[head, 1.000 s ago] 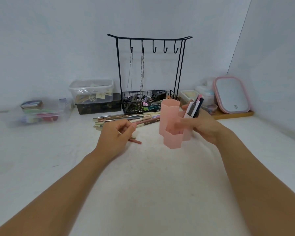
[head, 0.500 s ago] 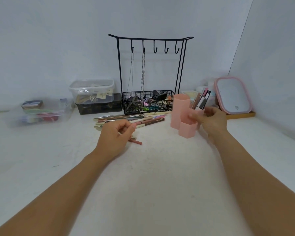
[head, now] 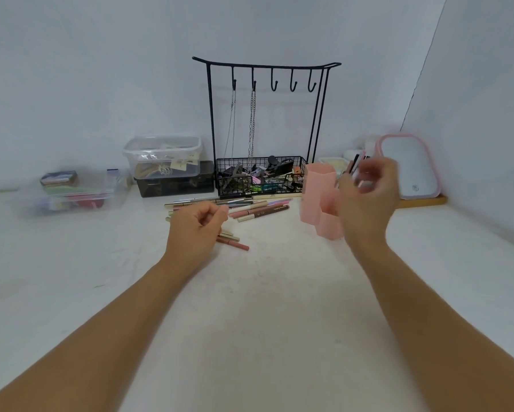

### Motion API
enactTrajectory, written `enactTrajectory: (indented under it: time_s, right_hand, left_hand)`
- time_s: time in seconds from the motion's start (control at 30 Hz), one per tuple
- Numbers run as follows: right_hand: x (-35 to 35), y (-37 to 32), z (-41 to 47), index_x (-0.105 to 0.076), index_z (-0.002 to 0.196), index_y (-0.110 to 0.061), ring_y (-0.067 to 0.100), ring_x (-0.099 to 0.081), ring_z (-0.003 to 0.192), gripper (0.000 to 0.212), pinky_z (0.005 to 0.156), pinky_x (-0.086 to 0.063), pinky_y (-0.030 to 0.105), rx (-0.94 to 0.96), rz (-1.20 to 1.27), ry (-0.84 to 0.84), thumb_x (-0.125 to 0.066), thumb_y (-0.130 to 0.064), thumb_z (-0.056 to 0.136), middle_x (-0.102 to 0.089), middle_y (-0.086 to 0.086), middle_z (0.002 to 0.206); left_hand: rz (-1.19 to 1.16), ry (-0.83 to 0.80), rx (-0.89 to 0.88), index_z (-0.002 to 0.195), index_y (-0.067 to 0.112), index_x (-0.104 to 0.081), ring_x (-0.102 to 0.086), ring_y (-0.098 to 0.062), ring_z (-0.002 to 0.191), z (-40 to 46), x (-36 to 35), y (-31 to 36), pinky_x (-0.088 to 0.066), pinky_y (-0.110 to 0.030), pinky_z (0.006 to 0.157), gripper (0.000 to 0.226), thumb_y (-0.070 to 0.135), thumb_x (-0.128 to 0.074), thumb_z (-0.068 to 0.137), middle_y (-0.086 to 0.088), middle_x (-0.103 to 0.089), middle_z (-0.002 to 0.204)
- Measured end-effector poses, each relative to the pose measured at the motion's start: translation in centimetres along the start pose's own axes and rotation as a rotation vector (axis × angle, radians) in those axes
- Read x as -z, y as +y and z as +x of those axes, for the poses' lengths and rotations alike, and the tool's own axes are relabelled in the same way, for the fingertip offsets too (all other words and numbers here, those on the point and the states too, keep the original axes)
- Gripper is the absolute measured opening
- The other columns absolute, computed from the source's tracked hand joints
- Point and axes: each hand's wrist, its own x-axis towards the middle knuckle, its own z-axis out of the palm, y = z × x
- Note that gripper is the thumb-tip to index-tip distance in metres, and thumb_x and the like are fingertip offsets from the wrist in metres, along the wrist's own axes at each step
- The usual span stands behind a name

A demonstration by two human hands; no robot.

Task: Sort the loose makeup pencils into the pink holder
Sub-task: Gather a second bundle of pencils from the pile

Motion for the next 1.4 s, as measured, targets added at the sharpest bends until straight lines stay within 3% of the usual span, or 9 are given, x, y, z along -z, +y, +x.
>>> enactTrajectory:
  time_s: [0.13, 0.27, 0.37, 0.53, 0.73, 0.93, 1.07, 1.23, 1.4]
  right_hand:
    - [-3.1, 1.0, -5.9, -0.069, 0.105, -0.018, 0.005, -0.06, 0.081, 0.019, 0.069, -0.052, 0.025, 0.142, -0.16, -0.68, -0.069, -0.009, 0.087, -0.066, -0.007, 0.103]
    - [-6.0, 3.6, -6.7, -0.058, 0.127, -0.022, 0.01, -0.055, 0.095, 0.035, 0.087, -0.045, 0.024, 0.273, -0.459, -0.951, -0.063, -0.017, 0.093, -0.054, -0.005, 0.126]
    - [-7.6, 4.2, -5.1, -0.058, 0.126, -0.017, 0.019, -0.056, 0.106, 0.032, 0.094, -0.049, 0.035, 0.283, -0.569, -0.949, -0.062, -0.017, 0.093, -0.053, 0.001, 0.127]
    - [-10.1, 4.8, -4.5, -0.065, 0.094, -0.019, 0.02, -0.059, 0.085, 0.011, 0.081, -0.053, 0.042, 0.235, -0.588, -0.914, -0.06, -0.01, 0.091, -0.058, -0.001, 0.103]
    - [-11.3, 4.3, -3.9, -0.07, 0.097, -0.017, 0.023, -0.061, 0.09, 0.016, 0.082, -0.053, 0.04, 0.3, -0.635, -1.061, -0.057, -0.008, 0.094, -0.065, 0.002, 0.102]
    - [-12.2, 3.0, -1.9, -0.077, 0.088, -0.002, -0.012, -0.057, 0.081, 0.006, 0.066, -0.046, 0.009, 0.28, -0.604, -1.296, -0.072, -0.006, 0.089, -0.075, -0.003, 0.089]
    - [-12.0, 2.3, -1.3, -0.072, 0.093, -0.004, 0.0, -0.059, 0.082, 0.008, 0.06, -0.039, 0.013, 0.304, -0.605, -1.32, -0.068, -0.011, 0.094, -0.061, -0.011, 0.077]
    - [-11.6, -3.0, -1.0, -0.065, 0.099, -0.01, 0.004, -0.056, 0.057, 0.005, 0.059, -0.048, 0.022, 0.032, -0.15, -1.189, -0.061, -0.013, 0.099, -0.061, -0.001, 0.075]
    - [-12.1, -5.4, -3.1, -0.064, 0.099, -0.003, 0.018, -0.067, 0.069, 0.006, 0.063, -0.058, 0.024, -0.329, 0.356, -1.271, -0.06, -0.008, 0.099, -0.069, 0.01, 0.078]
  left_hand:
    - [-0.007, 0.09, 0.083, 0.075, 0.015, -0.072, -0.054, -0.015, 0.063, 0.3, 0.3, -0.2, -0.045, -0.03, 0.065, 0.028, 0.029, -0.065, 0.098, -0.014, -0.067, 0.068]
    - [-0.057, 0.152, 0.162, 0.079, 0.016, -0.07, -0.054, -0.013, 0.064, 0.8, 1.1, -0.5, -0.045, -0.024, 0.064, 0.024, 0.029, -0.063, 0.098, -0.013, -0.067, 0.073]
    - [-0.121, 0.19, 0.219, 0.082, 0.014, -0.071, -0.054, -0.012, 0.063, 1.2, 1.6, -1.0, -0.045, -0.025, 0.064, 0.023, 0.029, -0.063, 0.098, -0.009, -0.067, 0.072]
    - [-0.164, 0.176, 0.267, 0.081, 0.016, -0.07, -0.05, -0.011, 0.058, 1.9, 1.7, -1.9, -0.042, -0.028, 0.06, 0.022, 0.028, -0.063, 0.098, -0.001, -0.064, 0.068]
    - [-0.102, 0.105, 0.216, 0.086, 0.018, -0.072, -0.053, -0.009, 0.063, 1.8, 1.2, -1.7, -0.042, -0.02, 0.06, 0.018, 0.029, -0.064, 0.098, -0.002, -0.065, 0.074]
    - [-0.08, 0.105, 0.212, 0.087, 0.023, -0.073, -0.056, -0.014, 0.072, 2.0, 1.3, -2.3, -0.043, -0.026, 0.066, 0.012, 0.028, -0.067, 0.096, -0.009, -0.069, 0.083]
    - [-0.138, 0.116, 0.243, 0.089, 0.023, -0.074, -0.056, -0.014, 0.069, 2.0, 1.1, -2.3, -0.043, -0.027, 0.061, 0.006, 0.026, -0.071, 0.093, -0.001, -0.067, 0.076]
    - [-0.313, 0.015, 0.249, 0.104, 0.015, -0.071, -0.062, -0.019, 0.068, 1.4, 1.1, -1.2, -0.049, -0.027, 0.048, 0.015, 0.016, -0.075, 0.09, -0.007, -0.067, 0.087]
    - [-0.433, -0.081, 0.242, 0.105, 0.008, -0.062, -0.068, -0.027, 0.063, 0.8, 1.1, 0.0, -0.055, -0.034, 0.047, 0.009, 0.004, -0.061, 0.097, -0.014, -0.067, 0.082]
